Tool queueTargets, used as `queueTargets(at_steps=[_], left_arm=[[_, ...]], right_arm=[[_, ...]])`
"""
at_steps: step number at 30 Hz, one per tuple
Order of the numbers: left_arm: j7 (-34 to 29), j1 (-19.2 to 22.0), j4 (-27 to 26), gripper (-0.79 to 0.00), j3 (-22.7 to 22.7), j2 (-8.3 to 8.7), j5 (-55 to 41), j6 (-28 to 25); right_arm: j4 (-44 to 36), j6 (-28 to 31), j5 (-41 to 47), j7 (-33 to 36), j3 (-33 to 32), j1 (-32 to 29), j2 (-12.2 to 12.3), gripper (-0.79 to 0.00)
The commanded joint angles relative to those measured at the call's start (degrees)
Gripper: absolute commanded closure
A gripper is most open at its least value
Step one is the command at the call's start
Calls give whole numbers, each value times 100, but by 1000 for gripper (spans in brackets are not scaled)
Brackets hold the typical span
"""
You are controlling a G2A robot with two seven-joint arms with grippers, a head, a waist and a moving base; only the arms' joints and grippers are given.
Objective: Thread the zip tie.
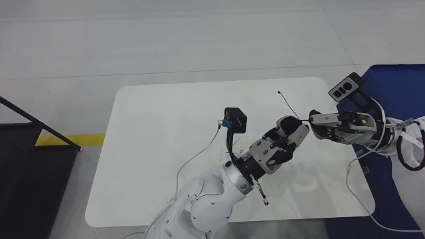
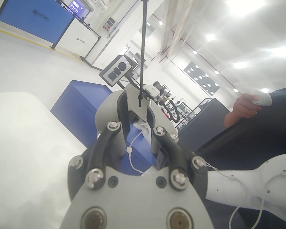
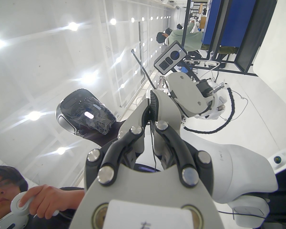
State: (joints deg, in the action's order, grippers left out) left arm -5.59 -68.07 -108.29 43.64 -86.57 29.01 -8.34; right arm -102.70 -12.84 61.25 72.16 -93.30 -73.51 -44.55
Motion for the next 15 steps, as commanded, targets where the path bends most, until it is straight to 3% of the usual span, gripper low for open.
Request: queueTargets(at_steps=[1,6,15], left_arm=[[10,28,7,-114,-7,-15,-21,8],[-3,62,16,0,-8,-42,-27,26],[-55,33,31,0,31,-63,2,33]], right_arm=[[0,0,0,0,0,0,0,0],[0,0,0,0,0,0,0,0],[0,0,0,0,0,0,0,0]])
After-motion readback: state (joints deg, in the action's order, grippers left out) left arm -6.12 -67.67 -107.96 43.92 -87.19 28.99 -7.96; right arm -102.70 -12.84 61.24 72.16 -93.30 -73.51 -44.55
